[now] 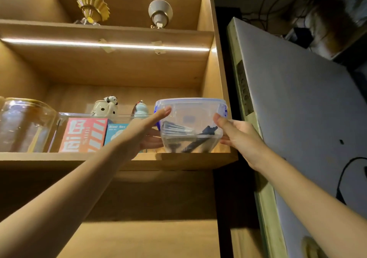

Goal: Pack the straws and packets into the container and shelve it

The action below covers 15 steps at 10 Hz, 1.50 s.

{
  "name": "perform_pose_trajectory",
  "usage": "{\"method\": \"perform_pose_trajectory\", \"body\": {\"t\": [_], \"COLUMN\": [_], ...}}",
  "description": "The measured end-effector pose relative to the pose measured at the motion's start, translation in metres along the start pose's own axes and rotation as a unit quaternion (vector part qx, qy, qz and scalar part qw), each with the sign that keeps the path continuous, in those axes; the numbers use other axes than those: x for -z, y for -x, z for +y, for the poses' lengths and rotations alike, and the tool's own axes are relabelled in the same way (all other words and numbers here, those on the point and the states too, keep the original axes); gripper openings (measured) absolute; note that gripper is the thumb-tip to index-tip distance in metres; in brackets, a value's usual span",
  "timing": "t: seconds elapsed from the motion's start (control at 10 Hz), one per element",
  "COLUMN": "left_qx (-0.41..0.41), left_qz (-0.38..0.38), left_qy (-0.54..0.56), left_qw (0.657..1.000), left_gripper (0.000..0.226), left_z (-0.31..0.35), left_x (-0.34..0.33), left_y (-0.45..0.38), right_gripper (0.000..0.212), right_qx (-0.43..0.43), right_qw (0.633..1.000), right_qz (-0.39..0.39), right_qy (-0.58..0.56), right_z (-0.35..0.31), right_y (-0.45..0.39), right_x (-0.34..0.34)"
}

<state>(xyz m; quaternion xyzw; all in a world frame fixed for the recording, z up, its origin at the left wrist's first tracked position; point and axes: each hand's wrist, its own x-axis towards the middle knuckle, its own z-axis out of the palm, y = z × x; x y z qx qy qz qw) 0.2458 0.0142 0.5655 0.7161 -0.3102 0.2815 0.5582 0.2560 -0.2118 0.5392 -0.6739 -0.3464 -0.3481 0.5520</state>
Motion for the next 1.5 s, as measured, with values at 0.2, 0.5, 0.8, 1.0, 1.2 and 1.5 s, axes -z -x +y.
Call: {"method": "perform_pose_trajectory", "body": {"t": [0.2, 0.5, 0.8, 1.0, 1.2, 1.5], "left_qx": [0.01, -0.018, -0.025, -0.039, -0.079, -0.089], "left_qz": [0.043, 0.079, 0.109, 0.12, 0.107, 0.099], "left_qy": [-0.039, -0.182, -0.327, -0.455, -0.556, -0.458], "left_qw": [0.998, 0.98, 0.938, 0.882, 0.821, 0.879], "left_gripper": [0.103, 0.056, 0.064, 0.059, 0.049, 0.04], "left_z": [-0.021, -0.045, -0.053, -0.063, -0.064, -0.053], "left_x": [0.001, -0.003, -0.012, -0.019, -0.027, -0.012], "left_y": [-0.012, -0.033, -0.039, -0.03, -0.016, 0.005], "right_gripper": [0.064, 0.041, 0.033, 0.029, 0.029, 0.052], "right_qx": [-0.002, 0.032, 0.005, -0.004, -0.016, -0.02], "right_qw": [1.0, 0.996, 0.99, 0.988, 0.983, 0.982], "right_qz": [0.018, 0.074, 0.078, 0.06, 0.026, 0.031], "right_qy": [-0.003, 0.036, 0.121, 0.143, 0.183, 0.186], "right_z": [0.027, 0.049, 0.05, 0.047, 0.044, 0.029], "right_y": [-0.015, -0.03, -0.039, -0.038, -0.039, -0.014], "right_x": [-0.008, -0.018, -0.02, -0.024, -0.024, -0.018]}}
